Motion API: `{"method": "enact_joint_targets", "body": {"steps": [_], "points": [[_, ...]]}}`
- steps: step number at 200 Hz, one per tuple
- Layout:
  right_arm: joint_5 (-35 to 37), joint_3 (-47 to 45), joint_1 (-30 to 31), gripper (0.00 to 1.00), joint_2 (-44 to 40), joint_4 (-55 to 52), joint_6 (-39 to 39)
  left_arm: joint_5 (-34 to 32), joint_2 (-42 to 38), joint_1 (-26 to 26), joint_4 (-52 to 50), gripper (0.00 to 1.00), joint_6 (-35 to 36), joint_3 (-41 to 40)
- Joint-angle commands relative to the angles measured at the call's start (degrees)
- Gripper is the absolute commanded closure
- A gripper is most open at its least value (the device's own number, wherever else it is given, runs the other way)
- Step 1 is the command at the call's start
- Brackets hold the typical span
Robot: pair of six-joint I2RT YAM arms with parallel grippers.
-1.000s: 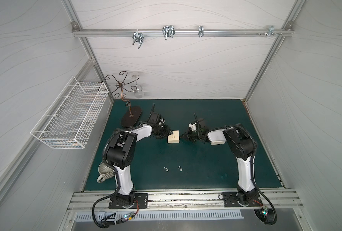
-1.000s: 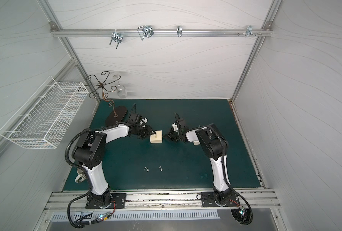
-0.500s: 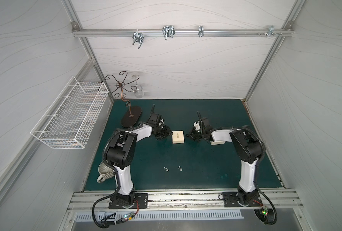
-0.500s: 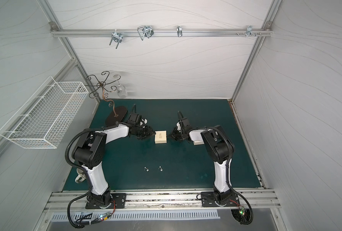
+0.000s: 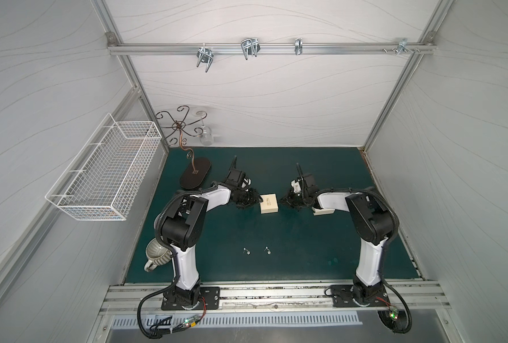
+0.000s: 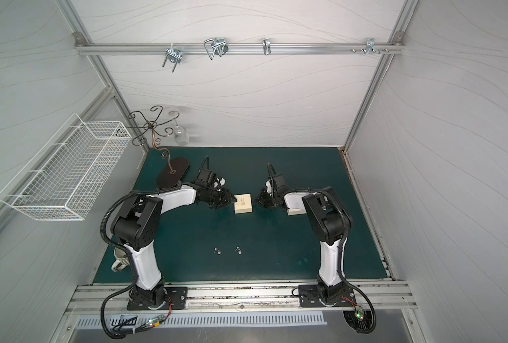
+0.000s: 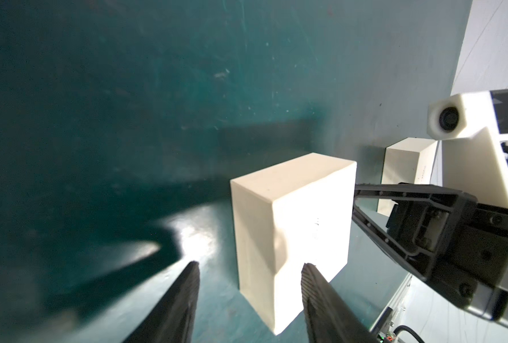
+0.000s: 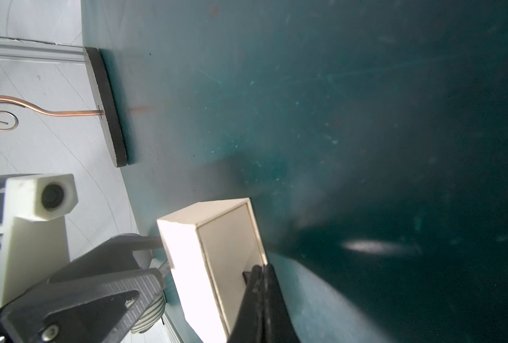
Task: Place the earrings into the drawer-style jewelry box
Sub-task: Open the drawer in the jewelry box.
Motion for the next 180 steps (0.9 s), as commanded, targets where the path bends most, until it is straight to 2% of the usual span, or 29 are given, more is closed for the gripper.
{"method": "enact_joint_targets", "body": {"steps": [1, 68, 180], "points": [[0.38, -0.83, -0.19, 1.0, -1.46, -0.91, -0.5, 1.13, 1.52, -0.16, 1.91, 0.44, 0.41, 2.33], [0.41, -3.23, -2.09, 1.0, -2.64, 0.38, -0.71, -0.01, 2.21, 0.43, 0.64, 0.55, 1.1, 1.42], [0.06, -7.25, -8.64, 1.0, -6.32, -0.57, -3.75, -0.18, 2.56, 1.24, -0.91, 0.56, 3.13, 1.59]]}}
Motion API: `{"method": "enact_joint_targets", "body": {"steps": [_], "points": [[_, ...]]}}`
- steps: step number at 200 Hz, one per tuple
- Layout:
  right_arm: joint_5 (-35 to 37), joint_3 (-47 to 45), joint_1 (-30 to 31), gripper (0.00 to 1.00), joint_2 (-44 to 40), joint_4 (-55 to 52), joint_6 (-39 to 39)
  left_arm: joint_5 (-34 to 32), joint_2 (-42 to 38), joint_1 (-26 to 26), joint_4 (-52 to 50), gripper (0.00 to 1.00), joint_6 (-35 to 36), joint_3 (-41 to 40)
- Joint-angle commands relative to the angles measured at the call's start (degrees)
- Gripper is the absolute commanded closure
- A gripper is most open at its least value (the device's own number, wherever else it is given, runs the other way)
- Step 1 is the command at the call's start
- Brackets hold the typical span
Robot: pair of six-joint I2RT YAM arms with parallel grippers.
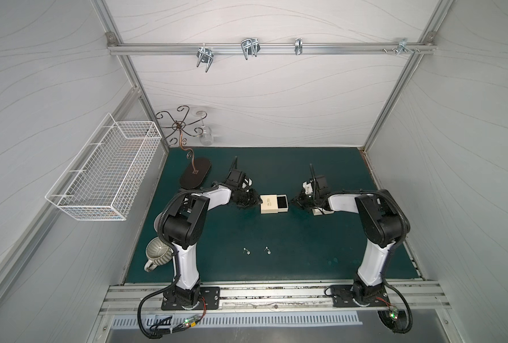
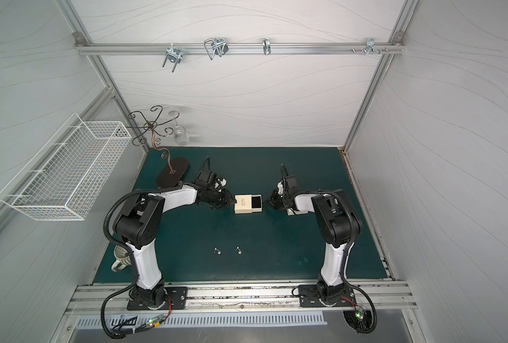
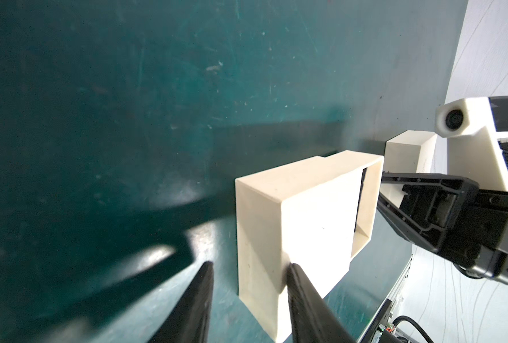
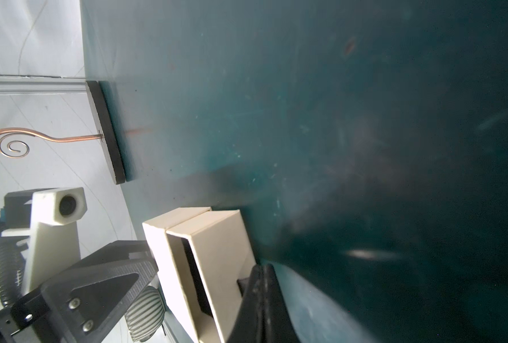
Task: Place the earrings into the drawer-style jewelry box
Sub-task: Open the drawer in the jewelry box.
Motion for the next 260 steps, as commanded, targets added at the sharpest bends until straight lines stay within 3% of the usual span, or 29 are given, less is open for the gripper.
{"method": "enact_joint_targets", "body": {"steps": [1, 260], "points": [[0.98, -0.71, -1.31, 1.0, -2.13, -1.55, -1.35, -1.1, 1.62, 0.61, -1.41, 0.56, 1.6, 1.39], [1.7, -2.52, -2.6, 1.0, -4.07, -2.26, -3.43, -0.89, 0.57, 1.48, -2.57, 0.57, 2.83, 1.93]]}}
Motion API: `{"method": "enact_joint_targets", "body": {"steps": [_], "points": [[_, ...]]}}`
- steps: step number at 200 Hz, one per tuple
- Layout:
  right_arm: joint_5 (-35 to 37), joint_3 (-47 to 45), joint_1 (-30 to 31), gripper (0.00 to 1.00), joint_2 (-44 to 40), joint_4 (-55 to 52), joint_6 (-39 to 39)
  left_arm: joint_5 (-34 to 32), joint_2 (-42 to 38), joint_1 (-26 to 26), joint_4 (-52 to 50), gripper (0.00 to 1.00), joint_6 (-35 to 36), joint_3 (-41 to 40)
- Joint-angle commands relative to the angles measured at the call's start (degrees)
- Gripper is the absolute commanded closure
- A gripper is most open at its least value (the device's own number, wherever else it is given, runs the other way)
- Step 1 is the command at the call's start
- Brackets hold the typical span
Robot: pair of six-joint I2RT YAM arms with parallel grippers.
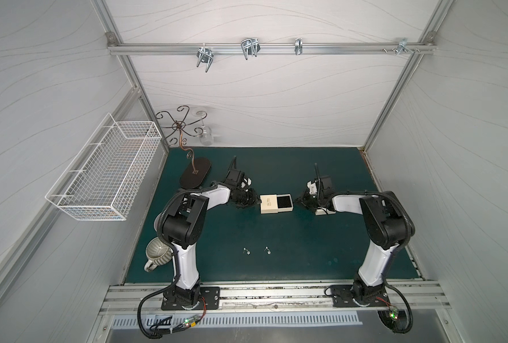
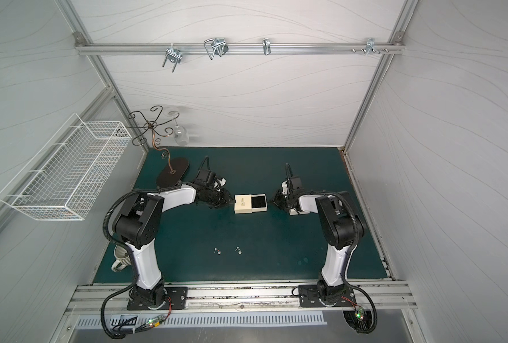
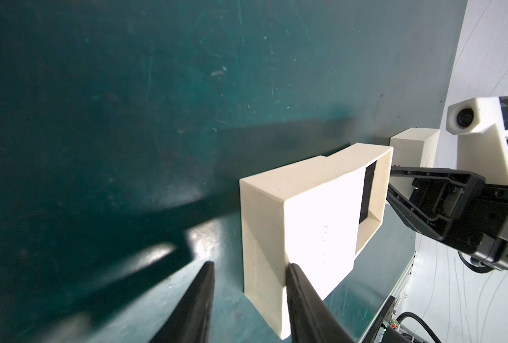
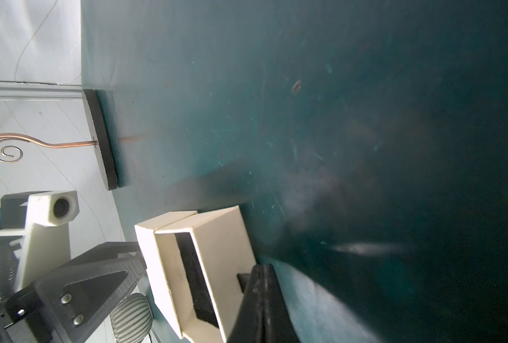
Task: Place the earrings into the drawer-style jewelry box
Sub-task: Open the drawer in the jewelry box.
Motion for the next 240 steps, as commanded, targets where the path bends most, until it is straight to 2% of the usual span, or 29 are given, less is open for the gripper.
{"method": "enact_joint_targets", "body": {"steps": [1, 92, 105, 165, 203, 240], "points": [[0.96, -0.77, -0.62, 1.0, -2.07, -1.56, -0.53, -1.22, 0.53, 0.72, -1.66, 0.57, 1.13, 1.6], [-2.02, 0.4, -0.25, 1.0, -1.03, -0.32, -0.21, -0.87, 0.9, 0.77, -1.96, 0.57, 1.22, 2.21], [-2.01, 0.61, -0.25, 0.93, -1.05, -0.53, -0.22, -0.96, 0.91, 0.71, -2.1, 0.57, 1.31, 2.31], [-0.97, 2.26, -0.26, 0.8, -2.23, -4.13, -1.87, -1.45, 0.73, 0.68, -2.92, 0.56, 1.57, 2.68], [0.44, 3.5, -0.24, 0.76, -4.04, -8.0, -3.76, -1.75, -0.04, 0.7, -3.47, 0.45, 1.24, 2.88], [0.45, 3.95, -0.14, 0.75, -4.89, -8.37, -4.1, -1.31, -0.84, 0.63, -3.03, 0.4, 0.55, 2.82]]}}
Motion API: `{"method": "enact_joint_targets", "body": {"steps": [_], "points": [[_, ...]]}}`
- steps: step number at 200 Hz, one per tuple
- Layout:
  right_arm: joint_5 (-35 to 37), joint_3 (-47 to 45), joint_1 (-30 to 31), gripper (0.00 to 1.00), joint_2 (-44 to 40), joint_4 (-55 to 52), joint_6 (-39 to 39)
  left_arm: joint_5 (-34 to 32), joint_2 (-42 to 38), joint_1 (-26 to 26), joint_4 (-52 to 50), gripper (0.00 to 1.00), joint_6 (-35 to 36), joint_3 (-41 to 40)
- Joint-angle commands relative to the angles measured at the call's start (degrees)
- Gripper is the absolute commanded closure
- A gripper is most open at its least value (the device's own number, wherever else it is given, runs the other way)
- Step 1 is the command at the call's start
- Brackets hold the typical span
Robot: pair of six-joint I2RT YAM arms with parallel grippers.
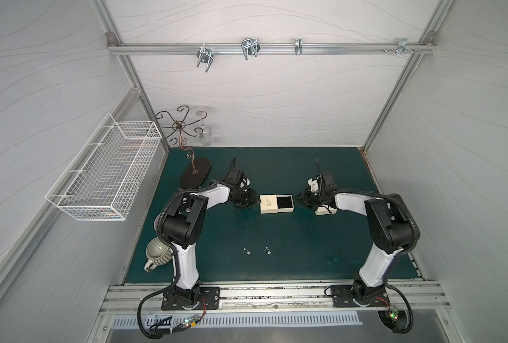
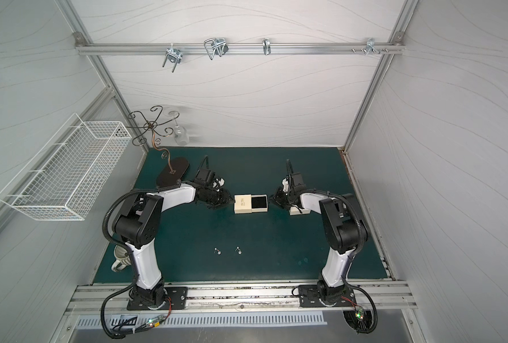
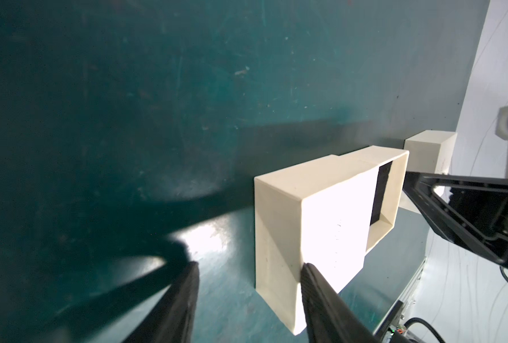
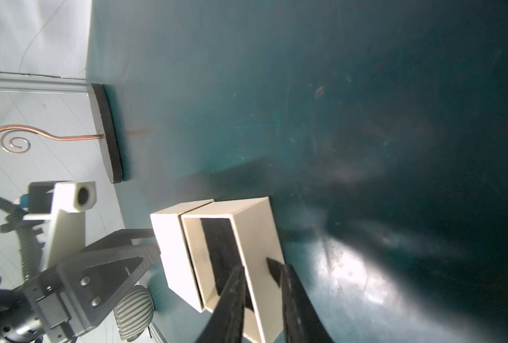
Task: Place the earrings into the drawer-style jewelry box
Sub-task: Open the drawer in the jewelry box.
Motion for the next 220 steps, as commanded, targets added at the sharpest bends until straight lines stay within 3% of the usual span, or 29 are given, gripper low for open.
{"method": "enact_joint_targets", "body": {"steps": [1, 220], "points": [[0.56, 1.27, 0.11, 0.75, -1.63, -2.05, -1.02, -0.5, -0.79, 0.3, 0.08, 0.4, -0.06, 1.86], [0.39, 5.02, 3.79, 0.72, 4.0, -1.32, 0.08, 1.31, 1.17, -1.19, 2.1, 0.39, -1.57, 3.19]]}}
